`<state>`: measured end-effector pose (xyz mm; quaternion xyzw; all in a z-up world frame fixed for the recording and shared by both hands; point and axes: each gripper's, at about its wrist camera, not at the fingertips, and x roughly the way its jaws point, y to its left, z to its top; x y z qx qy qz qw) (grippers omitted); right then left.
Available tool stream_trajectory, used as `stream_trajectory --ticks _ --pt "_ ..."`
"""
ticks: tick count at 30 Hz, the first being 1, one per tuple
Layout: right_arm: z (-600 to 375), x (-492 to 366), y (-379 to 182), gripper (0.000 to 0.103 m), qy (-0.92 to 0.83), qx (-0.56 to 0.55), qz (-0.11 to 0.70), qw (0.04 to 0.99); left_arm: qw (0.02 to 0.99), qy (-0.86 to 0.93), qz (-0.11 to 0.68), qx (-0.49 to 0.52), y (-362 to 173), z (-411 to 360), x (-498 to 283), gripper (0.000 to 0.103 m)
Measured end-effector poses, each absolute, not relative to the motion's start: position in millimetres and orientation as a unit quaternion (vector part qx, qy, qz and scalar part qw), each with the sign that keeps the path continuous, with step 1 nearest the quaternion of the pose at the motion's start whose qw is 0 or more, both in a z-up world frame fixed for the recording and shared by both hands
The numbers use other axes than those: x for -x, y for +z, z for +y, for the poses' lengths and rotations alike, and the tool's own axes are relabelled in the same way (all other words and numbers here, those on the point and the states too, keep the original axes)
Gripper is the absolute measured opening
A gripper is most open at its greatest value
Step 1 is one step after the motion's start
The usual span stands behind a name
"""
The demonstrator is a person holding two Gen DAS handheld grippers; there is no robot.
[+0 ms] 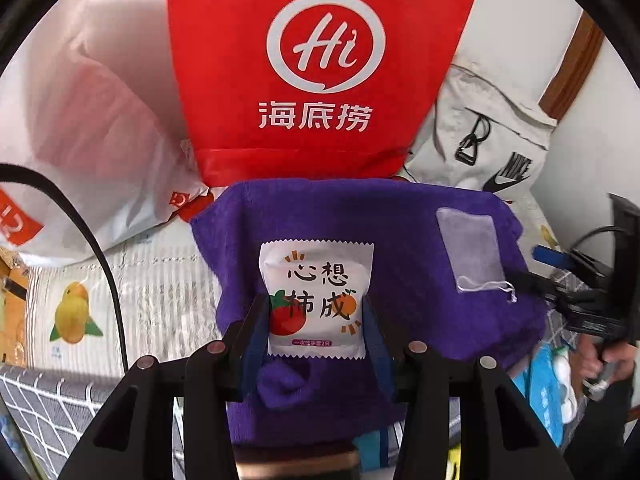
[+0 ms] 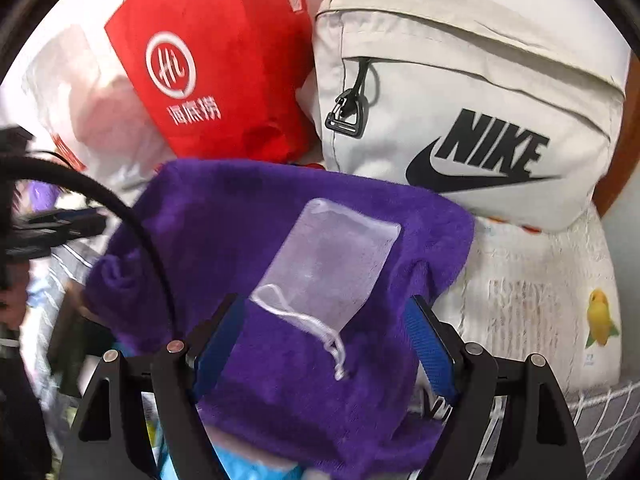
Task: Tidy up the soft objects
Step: 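Lay the white packet and clear bag on the purple towel, opening both grippers, then grasp the white and mint-green gloves with the right gripper while the left gripper returns to the table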
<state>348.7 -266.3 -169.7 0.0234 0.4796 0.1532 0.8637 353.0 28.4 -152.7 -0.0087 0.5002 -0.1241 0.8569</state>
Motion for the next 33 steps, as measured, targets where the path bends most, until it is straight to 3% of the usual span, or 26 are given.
stream_trajectory --ticks 4,9,12,16,21,24,33 --pt "-271 -340 -165 0.081 0.149 -0.044 0.508 0.847 0.855 -0.118 0.505 0.005 -163 23 -371 0.044" --pt "-272 -309 -143 0.081 0.096 -0.011 0.455 0.885 0.847 -0.11 0.521 0.006 -179 18 -394 0.044" --pt "-276 -293 -134 0.088 0.096 -0.015 0.433 0.896 0.843 -0.105 0.527 0.002 -187 15 -405 0.044" --pt "-281 -274 -143 0.088 0.12 -0.037 0.452 0.883 0.84 -0.098 0.534 -0.004 -196 12 -417 0.045" --pt "-268 -249 -161 0.088 0.051 0.083 0.46 0.883 0.831 -0.085 0.55 -0.011 -208 6 -428 0.047" --pt "-272 -240 -160 0.088 0.067 0.063 0.473 0.876 0.829 -0.079 0.553 -0.015 -209 4 -430 0.057" --pt "-267 -215 -129 0.088 0.035 0.081 0.423 0.902 0.83 -0.066 0.554 -0.007 -174 7 -413 0.063"
